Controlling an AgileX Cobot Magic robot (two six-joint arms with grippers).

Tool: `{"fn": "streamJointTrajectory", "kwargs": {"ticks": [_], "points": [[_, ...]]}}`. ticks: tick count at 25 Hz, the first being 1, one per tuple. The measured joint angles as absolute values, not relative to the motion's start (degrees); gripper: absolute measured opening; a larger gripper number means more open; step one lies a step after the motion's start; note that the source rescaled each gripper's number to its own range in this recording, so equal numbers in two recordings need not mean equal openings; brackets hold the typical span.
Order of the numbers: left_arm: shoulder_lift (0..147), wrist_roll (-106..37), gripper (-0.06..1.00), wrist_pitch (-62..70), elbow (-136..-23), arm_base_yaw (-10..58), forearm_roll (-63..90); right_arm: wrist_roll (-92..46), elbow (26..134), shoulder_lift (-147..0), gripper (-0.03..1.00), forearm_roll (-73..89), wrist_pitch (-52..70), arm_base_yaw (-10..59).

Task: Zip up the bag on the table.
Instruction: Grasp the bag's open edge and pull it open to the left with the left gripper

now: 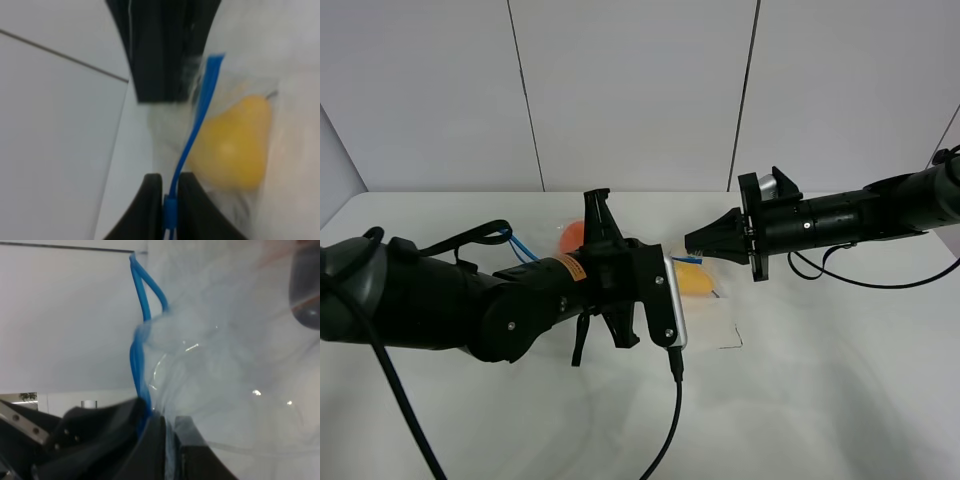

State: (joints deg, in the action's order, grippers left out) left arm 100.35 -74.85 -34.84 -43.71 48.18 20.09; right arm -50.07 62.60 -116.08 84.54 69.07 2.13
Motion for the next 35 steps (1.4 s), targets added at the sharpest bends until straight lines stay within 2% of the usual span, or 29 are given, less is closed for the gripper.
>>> {"fn": "streamJointTrajectory", "kwargs": {"ticks": [35], "points": [[94.95,-76.99,0.00,-32.12,-39.72,20.01,20.62,-50.07,62.78,-116.08,0.00,86.01,68.70,2.24]]}}
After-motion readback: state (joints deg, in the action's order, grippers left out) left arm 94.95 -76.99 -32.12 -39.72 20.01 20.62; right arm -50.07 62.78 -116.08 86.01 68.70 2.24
